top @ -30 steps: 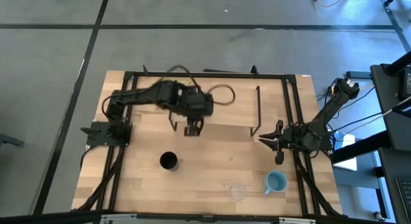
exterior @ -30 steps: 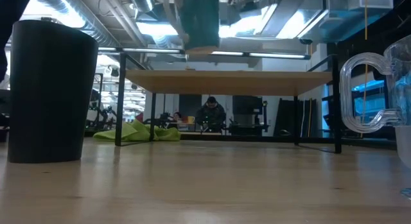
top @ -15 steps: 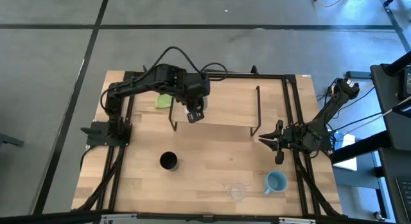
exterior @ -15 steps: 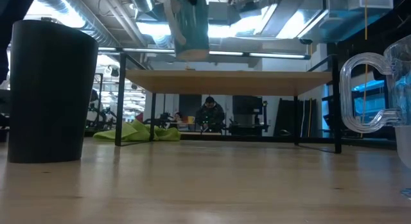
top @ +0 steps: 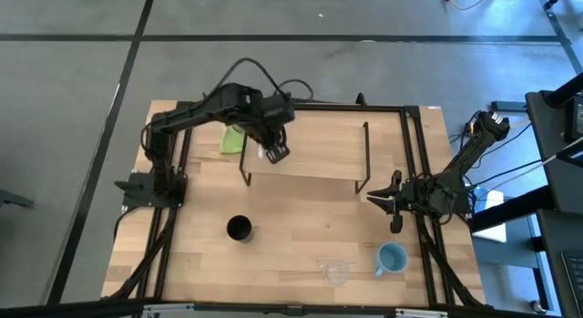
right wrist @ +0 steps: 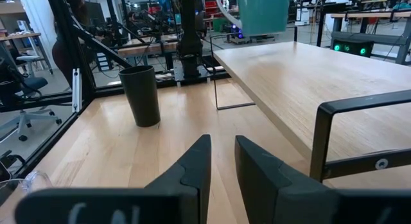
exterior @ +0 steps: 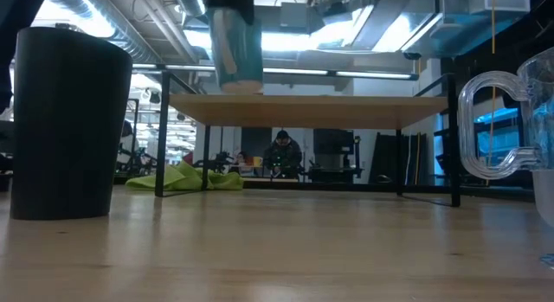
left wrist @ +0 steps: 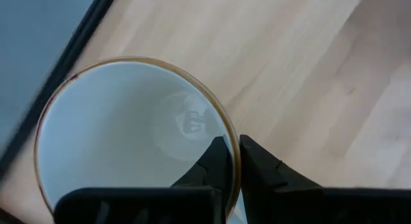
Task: Stack small to large cups/mugs on shelf
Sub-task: Put the blue mug on the shelf
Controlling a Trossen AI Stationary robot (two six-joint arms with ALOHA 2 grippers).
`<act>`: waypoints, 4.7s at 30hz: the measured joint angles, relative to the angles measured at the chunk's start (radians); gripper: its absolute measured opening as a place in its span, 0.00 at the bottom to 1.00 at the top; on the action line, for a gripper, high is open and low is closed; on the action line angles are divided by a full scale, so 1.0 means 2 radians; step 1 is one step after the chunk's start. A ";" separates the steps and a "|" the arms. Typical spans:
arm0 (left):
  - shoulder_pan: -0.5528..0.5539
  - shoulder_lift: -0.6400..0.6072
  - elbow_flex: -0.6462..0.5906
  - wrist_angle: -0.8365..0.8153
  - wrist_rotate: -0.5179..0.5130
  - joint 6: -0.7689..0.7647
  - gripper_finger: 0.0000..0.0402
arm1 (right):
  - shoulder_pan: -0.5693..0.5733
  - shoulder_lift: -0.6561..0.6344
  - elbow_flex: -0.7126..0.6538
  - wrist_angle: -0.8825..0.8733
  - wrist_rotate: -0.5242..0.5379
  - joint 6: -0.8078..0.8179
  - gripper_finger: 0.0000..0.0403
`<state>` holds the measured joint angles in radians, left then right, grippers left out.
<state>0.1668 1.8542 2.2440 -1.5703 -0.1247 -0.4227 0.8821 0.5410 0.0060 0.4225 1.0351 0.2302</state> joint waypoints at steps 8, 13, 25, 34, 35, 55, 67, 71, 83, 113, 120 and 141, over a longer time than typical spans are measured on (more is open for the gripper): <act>0.007 -0.012 0.000 -0.001 0.008 -0.068 0.04 | 0.000 0.000 0.000 0.000 0.000 0.000 0.18; 0.014 -0.011 -0.021 0.000 0.013 -0.072 0.04 | 0.000 0.000 0.000 0.000 0.000 0.000 0.18; 0.010 -0.011 -0.031 0.000 0.034 -0.048 0.04 | 0.000 0.000 0.000 0.000 0.000 0.000 0.18; 0.022 -0.011 -0.031 0.000 0.020 -0.047 0.04 | 0.000 0.000 0.000 0.000 0.000 -0.001 0.18; 0.024 -0.011 -0.031 0.000 0.021 -0.049 0.04 | 0.000 0.000 0.000 0.000 0.000 0.000 0.18; 0.008 -0.013 -0.077 -0.002 0.009 -0.028 0.04 | 0.000 0.000 0.000 0.000 0.000 -0.001 0.18; -0.002 -0.011 -0.063 -0.001 -0.004 -0.020 0.04 | 0.000 0.000 0.000 0.000 0.000 0.000 0.18; -0.003 -0.009 -0.063 0.000 -0.001 -0.020 0.04 | 0.000 0.000 0.000 0.000 0.000 0.000 0.18; -0.003 -0.010 -0.063 0.000 -0.006 -0.021 0.05 | 0.000 0.000 0.000 0.000 0.000 0.000 0.18; -0.003 0.008 -0.063 0.006 0.002 -0.036 0.10 | 0.000 0.000 0.000 0.000 0.000 -0.001 0.18; -0.010 0.008 -0.061 0.005 -0.007 -0.034 0.14 | 0.000 0.000 0.000 0.000 0.000 0.000 0.18; -0.023 0.006 0.015 0.000 -0.021 -0.022 0.18 | 0.000 0.000 0.000 0.000 0.000 0.000 0.18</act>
<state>0.1208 1.8668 2.2749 -1.5711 -0.1669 -0.4671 0.8819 0.5411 0.0062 0.4222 1.0353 0.2301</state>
